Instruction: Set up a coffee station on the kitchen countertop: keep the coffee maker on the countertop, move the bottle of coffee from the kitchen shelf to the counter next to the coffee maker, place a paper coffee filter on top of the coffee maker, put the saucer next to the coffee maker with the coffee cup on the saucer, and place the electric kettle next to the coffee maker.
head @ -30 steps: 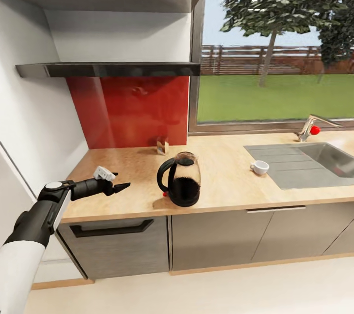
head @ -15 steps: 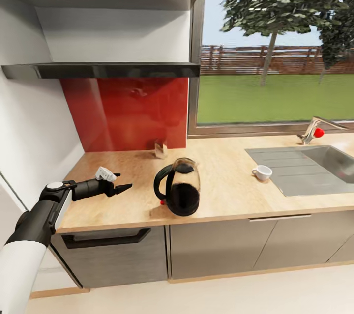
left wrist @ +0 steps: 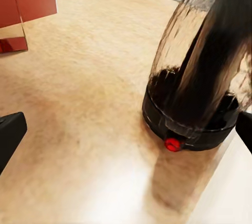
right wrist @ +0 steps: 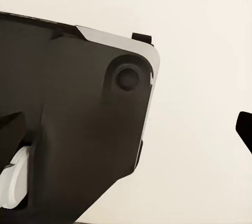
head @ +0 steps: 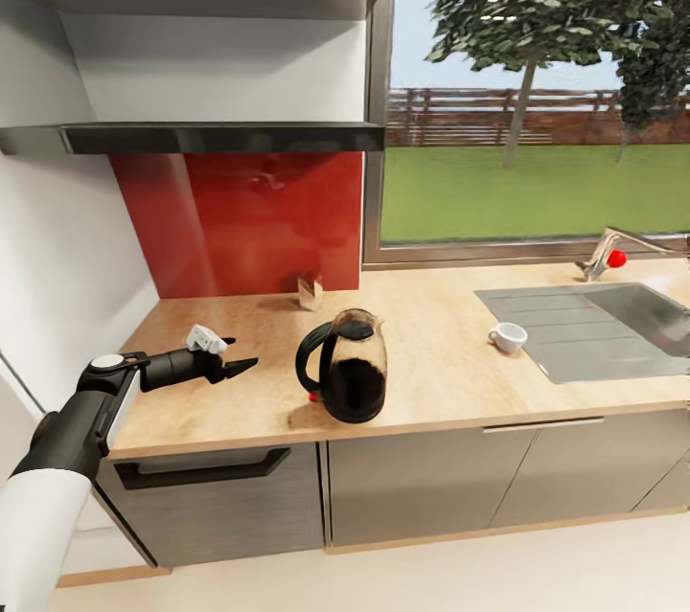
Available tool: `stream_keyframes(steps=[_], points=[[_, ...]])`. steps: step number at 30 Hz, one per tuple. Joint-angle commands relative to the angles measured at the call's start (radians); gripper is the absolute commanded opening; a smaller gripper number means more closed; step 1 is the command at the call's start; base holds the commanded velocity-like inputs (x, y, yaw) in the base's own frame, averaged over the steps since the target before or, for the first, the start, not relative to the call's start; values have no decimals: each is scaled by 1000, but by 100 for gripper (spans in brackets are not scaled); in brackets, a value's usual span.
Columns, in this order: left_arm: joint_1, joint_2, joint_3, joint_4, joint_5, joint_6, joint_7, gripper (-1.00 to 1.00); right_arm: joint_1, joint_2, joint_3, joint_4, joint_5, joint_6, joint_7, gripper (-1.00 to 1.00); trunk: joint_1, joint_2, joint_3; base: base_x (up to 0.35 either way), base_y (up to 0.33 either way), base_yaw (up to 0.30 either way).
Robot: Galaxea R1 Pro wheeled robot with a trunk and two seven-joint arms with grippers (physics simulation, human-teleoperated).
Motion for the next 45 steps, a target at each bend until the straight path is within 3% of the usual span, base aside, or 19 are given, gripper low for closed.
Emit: stream_keyframes(steps=[1,20,31,45], points=[[-1,-1,3,-2,-6,8,-7,100,-1,0,0,1,7,-3,2,100,1,-2,-2,0,0,-195],[-1,0,4,-2,-1,11,-34,100,-1,-1,0,0,7,-1,2,100,1,-2,-2,0,0,-226],[0,1,2,4,-3,9,-54,100,-1,-1,0,1,7,-1,2,100,1,-2,-2,0,0,-21],[1,2,2,100,-12,6,-53,100,-1,-1,0,1,7,-1,2,100,1,-2,-2,76,0,0]])
